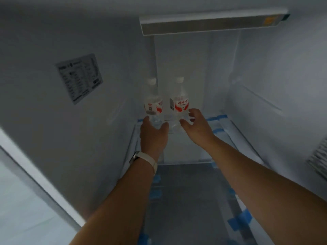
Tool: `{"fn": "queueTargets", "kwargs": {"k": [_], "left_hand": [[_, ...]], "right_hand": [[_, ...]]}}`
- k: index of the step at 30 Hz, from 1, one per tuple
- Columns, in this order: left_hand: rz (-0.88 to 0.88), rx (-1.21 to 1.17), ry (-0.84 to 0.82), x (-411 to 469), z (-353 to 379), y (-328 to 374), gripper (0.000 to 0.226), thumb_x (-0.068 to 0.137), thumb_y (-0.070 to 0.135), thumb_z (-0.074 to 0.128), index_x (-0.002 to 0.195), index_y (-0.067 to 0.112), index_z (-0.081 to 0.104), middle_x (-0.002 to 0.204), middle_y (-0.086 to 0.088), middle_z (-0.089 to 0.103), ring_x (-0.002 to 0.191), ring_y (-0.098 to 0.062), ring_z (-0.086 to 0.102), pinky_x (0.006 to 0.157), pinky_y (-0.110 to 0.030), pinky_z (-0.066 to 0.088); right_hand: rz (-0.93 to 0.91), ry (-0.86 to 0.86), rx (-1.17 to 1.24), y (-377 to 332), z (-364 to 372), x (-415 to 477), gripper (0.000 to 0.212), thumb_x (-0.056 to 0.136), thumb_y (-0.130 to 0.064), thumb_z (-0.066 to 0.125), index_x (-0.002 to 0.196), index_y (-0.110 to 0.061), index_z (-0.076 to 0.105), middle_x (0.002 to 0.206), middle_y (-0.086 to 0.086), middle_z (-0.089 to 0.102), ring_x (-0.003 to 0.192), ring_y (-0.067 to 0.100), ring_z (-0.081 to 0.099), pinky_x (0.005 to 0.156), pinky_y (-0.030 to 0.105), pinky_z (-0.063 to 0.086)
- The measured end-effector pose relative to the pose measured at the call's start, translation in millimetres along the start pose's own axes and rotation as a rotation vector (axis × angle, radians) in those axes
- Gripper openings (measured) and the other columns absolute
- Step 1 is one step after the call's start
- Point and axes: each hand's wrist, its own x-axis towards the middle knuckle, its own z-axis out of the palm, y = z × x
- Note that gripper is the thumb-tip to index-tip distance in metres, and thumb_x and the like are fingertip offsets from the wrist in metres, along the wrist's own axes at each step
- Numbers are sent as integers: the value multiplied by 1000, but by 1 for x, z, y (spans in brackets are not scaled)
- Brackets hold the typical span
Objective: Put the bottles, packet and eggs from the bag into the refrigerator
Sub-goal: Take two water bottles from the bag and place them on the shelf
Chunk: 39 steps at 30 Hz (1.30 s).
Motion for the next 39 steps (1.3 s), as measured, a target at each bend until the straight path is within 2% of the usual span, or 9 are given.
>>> {"fn": "queueTargets", "kwargs": {"k": [2,6,10,13,17,20,24,30,39], "left_hand": [[52,68,-11,-9,-9,1,69,78,45,64,138,15,47,132,-8,58,116,-25,58,98,-45,51],[110,217,-116,-21,-23,7,64,88,45,62,144,20,43,141,-7,51,124,-26,53,101,-45,48],[268,420,-176,-42,-36,5,58,91,43,60,143,19,46,139,-8,52,124,-26,52,101,-41,47],[372,559,-216,-61,-46,-2,59,92,43,59,144,20,45,141,-8,50,126,-27,49,102,-40,44],[443,510,-318,-86,-58,-13,64,90,47,60,145,18,44,144,-8,50,129,-27,47,106,-38,40],[489,532,-333,-108,-69,-20,70,83,52,53,142,15,49,142,-9,53,128,-28,50,106,-41,42],[527,674,-318,-136,-85,-26,62,91,48,60,144,19,46,145,-7,50,129,-29,47,105,-45,42],[513,866,-329,-193,-114,-29,58,94,50,52,146,27,39,151,-1,41,138,-24,36,112,-41,30],[455,969,-292,-309,-167,-37,57,97,54,43,146,28,38,153,0,40,141,-22,34,114,-42,27]], "right_hand": [[-47,-3,-75,-6,-3,-11,49,95,-33,59,138,-16,45,136,4,52,121,19,51,101,32,41],[-123,-40,-260,-16,-14,-37,47,99,-34,52,141,-15,45,143,6,48,126,20,48,102,28,36],[-182,-91,-536,-23,-30,-66,50,98,-41,50,142,-16,45,144,6,47,127,24,48,101,38,42],[-190,-112,-645,-26,-41,-88,51,98,-42,50,143,-17,45,144,5,48,127,24,46,99,37,41],[-214,-163,-753,-30,-50,-116,51,98,-42,50,140,-14,48,141,7,50,126,27,47,98,41,43],[-242,-180,-796,-35,-55,-138,51,97,-44,48,139,-14,49,140,6,50,124,26,47,97,41,44],[-269,-219,-847,-42,-61,-169,51,98,-46,45,138,-16,48,142,4,48,126,26,45,97,41,43],[-336,-298,-852,-48,-71,-225,49,96,-48,44,133,-16,51,134,2,53,119,25,49,94,42,44],[-486,-447,-824,-58,-72,-319,53,99,-50,39,142,-20,46,144,0,47,131,22,42,105,41,38]]}}
